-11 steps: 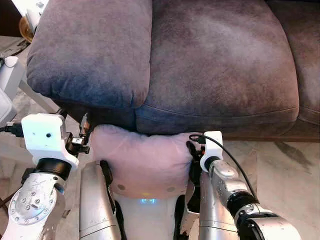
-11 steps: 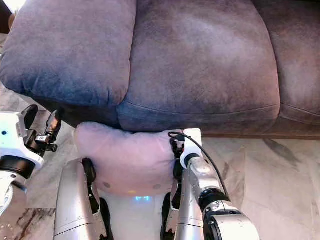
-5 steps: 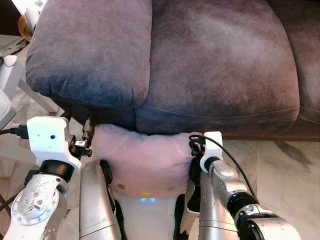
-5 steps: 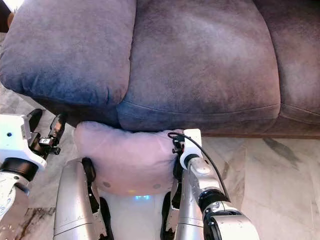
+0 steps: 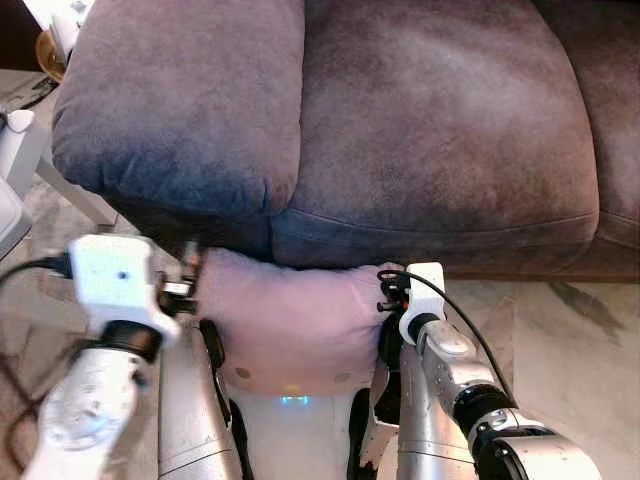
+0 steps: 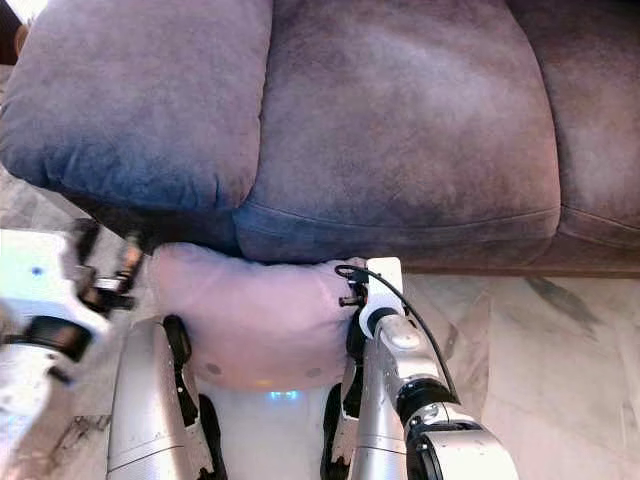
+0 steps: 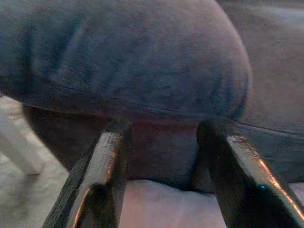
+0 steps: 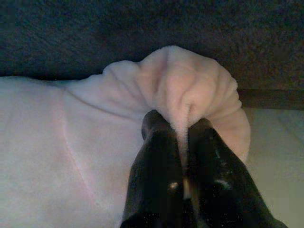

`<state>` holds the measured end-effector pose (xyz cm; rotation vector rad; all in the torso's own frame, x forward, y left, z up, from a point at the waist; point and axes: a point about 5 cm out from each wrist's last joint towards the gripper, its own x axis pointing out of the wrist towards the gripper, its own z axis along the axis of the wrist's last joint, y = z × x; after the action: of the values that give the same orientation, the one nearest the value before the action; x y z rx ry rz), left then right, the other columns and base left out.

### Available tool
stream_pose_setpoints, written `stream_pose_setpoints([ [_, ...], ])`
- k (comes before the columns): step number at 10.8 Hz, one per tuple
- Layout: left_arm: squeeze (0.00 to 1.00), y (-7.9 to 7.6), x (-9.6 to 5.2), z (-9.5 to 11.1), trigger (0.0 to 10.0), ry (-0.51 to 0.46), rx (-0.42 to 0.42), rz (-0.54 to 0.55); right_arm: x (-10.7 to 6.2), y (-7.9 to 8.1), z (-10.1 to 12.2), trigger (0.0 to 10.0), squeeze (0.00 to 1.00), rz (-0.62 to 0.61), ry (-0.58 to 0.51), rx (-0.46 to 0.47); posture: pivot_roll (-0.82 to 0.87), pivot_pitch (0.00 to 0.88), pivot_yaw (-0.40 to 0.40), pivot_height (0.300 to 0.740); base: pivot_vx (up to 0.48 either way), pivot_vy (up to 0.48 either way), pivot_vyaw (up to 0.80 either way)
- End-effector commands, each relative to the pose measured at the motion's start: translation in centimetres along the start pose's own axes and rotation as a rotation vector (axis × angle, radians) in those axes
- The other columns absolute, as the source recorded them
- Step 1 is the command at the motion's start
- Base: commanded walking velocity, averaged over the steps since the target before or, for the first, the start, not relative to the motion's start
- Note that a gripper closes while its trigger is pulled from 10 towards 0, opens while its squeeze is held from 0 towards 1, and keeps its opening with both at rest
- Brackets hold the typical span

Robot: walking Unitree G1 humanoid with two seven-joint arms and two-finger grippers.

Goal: Move the pillow to the sofa from floor

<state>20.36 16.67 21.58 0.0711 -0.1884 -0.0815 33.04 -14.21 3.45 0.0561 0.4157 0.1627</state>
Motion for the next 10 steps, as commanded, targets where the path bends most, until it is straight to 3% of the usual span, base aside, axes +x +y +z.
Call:
stream_pose_setpoints([
  [1,0.00,0.1,-0.1,-0.9,10.0,0.031,0.010,0.013,-0.2,-0.2,-0.8,0.0,0.00,-0.008,0.024,0.002,0.24,0.281,-0.096,0.463,0.000,0.000,0.00],
  [4,0.00,0.6,0.7,-3.1,10.0,0.096,0.014,0.032,-0.2,0.0,-0.9,0.0,0.00,-0.018,0.028,0.014,0.22,0.246,-0.093,0.463,0.000,0.000,0.00],
  [5,0.00,0.3,0.9,-4.0,10.0,0.130,0.001,0.014,-0.1,0.1,-1.0,10.0,0.00,-0.025,0.034,0.044,0.22,0.240,-0.091,0.463,0.000,0.000,0.00],
  [6,0.00,0.3,1.2,-4.7,10.0,0.125,-0.026,0.034,-0.1,0.3,-1.0,10.0,0.00,-0.024,0.038,0.029,0.21,0.236,-0.090,0.463,0.000,0.000,0.00],
  [8,0.00,0.6,1.5,-5.8,10.0,0.135,-0.003,0.049,-0.1,-0.1,-0.8,10.0,0.00,-0.036,0.027,0.032,0.19,0.235,-0.089,0.463,0.000,0.000,0.00],
  [10,0.00,0.3,1.7,-5.8,10.0,0.135,0.001,0.021,-0.3,-0.4,-1.2,10.0,0.00,-0.051,0.036,0.043,0.19,0.231,-0.087,0.463,0.000,0.000,0.00],
])
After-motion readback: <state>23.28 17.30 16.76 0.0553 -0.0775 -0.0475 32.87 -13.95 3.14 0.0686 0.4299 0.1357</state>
